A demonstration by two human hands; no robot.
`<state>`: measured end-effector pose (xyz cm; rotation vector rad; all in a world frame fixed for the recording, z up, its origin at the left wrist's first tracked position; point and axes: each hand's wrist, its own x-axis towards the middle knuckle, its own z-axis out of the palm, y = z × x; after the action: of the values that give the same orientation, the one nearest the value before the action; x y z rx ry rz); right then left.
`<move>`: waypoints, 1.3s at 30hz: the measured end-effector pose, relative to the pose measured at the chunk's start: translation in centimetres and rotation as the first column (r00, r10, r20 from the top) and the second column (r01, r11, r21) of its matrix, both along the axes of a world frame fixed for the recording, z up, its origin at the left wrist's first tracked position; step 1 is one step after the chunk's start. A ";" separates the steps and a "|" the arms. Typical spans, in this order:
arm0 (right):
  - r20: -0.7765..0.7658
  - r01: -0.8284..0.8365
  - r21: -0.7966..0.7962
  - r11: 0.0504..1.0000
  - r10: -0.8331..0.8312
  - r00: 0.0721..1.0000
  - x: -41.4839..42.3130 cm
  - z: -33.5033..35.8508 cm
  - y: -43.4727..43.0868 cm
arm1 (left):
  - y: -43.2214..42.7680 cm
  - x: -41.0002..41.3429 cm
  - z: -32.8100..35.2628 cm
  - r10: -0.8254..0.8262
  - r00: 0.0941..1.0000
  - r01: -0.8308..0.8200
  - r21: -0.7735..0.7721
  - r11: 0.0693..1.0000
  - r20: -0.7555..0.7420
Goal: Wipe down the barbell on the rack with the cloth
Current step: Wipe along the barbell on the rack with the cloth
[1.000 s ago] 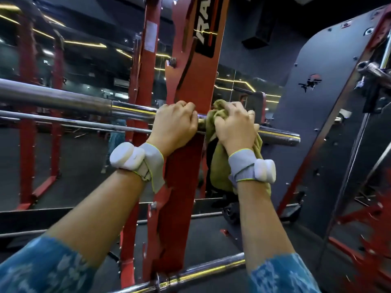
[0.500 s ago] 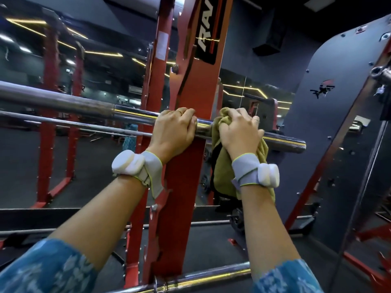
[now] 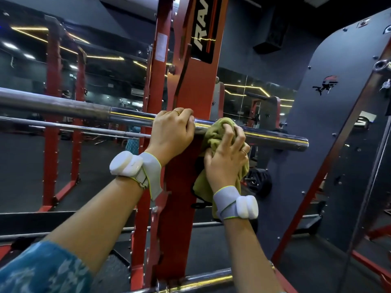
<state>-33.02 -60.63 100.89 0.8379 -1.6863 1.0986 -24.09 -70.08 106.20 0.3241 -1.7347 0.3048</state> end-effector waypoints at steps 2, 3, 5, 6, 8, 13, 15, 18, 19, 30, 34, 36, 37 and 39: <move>0.005 -0.019 -0.032 0.999 0.019 1.000 0.7 -0.4 -0.8 | 0.1 0.0 0.2 -0.006 1.000 0.006 0.021 1.000 0.013; -0.024 -0.029 -0.028 0.999 0.029 0.999 1.2 -0.8 -1.2 | 0.2 0.0 0.3 -0.006 1.000 0.005 0.035 0.999 0.022; -0.108 -0.047 0.009 0.999 0.047 0.993 2.0 -1.8 -2.1 | 0.2 0.1 0.4 -0.004 1.000 0.003 0.040 0.999 0.024; -0.148 -0.049 0.025 0.999 0.052 0.988 2.2 -2.1 -2.4 | 0.1 0.1 0.4 -0.006 1.000 0.006 0.032 0.999 0.022; -0.187 -0.050 0.028 0.998 0.055 0.981 1.6 -2.6 -2.5 | 0.0 0.1 0.3 -0.011 1.000 0.010 0.019 1.000 0.027; -0.068 -0.003 -0.061 0.998 -0.002 0.998 -1.0 -2.3 -1.2 | 0.0 0.1 0.2 -0.025 1.000 0.024 0.016 1.000 0.010; -0.024 -0.001 -0.076 0.997 -0.001 1.000 -1.0 -1.9 -0.8 | 0.1 0.1 0.1 -0.014 1.000 0.014 0.000 1.000 0.000; -0.070 -0.018 -0.020 1.000 0.016 0.997 -0.4 -1.6 -0.7 | 0.3 -0.1 0.0 0.005 1.000 -0.005 0.014 1.000 0.001; -0.128 -0.029 0.019 0.999 0.031 0.991 -0.2 -1.6 -0.5 | 0.3 -0.2 0.0 0.008 1.000 -0.008 0.031 0.999 0.003; -0.112 -0.004 0.128 0.992 0.018 0.994 -0.7 3.9 2.5 | 0.4 -0.5 0.0 0.027 1.000 -0.026 0.043 0.999 -0.009; -0.313 0.049 0.222 0.974 0.023 0.950 1.0 3.7 1.5 | 0.4 -0.5 0.2 0.038 0.999 -0.040 0.060 0.997 0.035; -0.273 0.007 0.230 0.973 0.058 0.960 0.5 4.1 1.8 | 0.4 -0.3 0.4 0.025 0.997 -0.028 0.044 0.999 0.068; -0.229 -0.003 0.223 0.975 0.055 0.972 0.0 4.3 2.2 | 0.4 -0.1 0.6 0.007 0.996 -0.011 0.040 0.999 0.083; -0.106 0.001 0.205 0.979 0.021 0.994 -1.3 4.7 2.9 | 0.3 0.4 0.8 -0.023 0.990 0.014 0.063 0.998 0.140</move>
<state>-34.30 -57.69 105.63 1.0181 -1.7252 0.8799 -23.70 -69.78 107.04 0.3380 -1.8875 0.2664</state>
